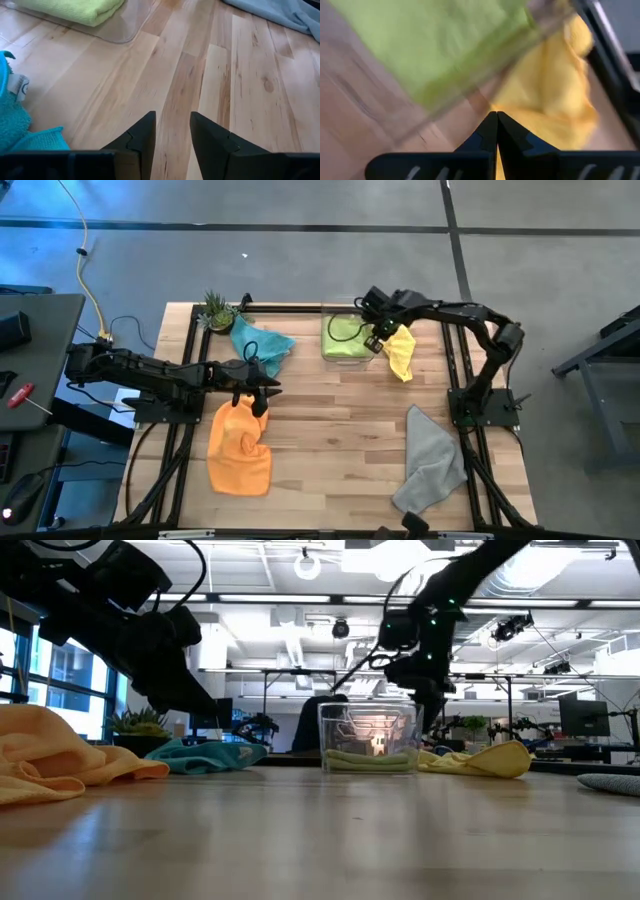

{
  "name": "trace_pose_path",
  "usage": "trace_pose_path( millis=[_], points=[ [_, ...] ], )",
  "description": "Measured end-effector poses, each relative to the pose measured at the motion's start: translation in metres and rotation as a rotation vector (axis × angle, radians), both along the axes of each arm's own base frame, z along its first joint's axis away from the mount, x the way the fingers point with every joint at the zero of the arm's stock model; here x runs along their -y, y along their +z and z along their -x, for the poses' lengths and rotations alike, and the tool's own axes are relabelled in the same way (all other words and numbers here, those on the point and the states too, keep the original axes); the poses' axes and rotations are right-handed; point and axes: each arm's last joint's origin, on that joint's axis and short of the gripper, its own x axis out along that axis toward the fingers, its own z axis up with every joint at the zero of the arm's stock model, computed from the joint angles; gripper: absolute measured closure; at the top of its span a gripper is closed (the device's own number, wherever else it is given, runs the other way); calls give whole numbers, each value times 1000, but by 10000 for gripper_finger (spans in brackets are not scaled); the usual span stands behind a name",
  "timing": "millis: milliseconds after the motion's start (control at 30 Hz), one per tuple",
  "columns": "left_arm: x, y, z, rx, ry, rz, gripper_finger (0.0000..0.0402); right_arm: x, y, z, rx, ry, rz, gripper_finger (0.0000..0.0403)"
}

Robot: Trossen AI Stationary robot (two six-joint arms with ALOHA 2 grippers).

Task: Fold microfiber towels
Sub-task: Fold the orange microfiber cloth

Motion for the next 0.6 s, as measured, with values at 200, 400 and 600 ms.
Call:
trace_pose_path(
  millis=[200,400,600],
  points=[
    [0,0,0,-1,-6,-3,323,-2,-13,-2,109,11,15,403],
    [-1,0,0,-2,3,-9,345,0,-11,-9,170,29,57,403],
    [-6,4,-1,-22,9,0,367,-8,9,-1,173,29,93,403]
  ],
)
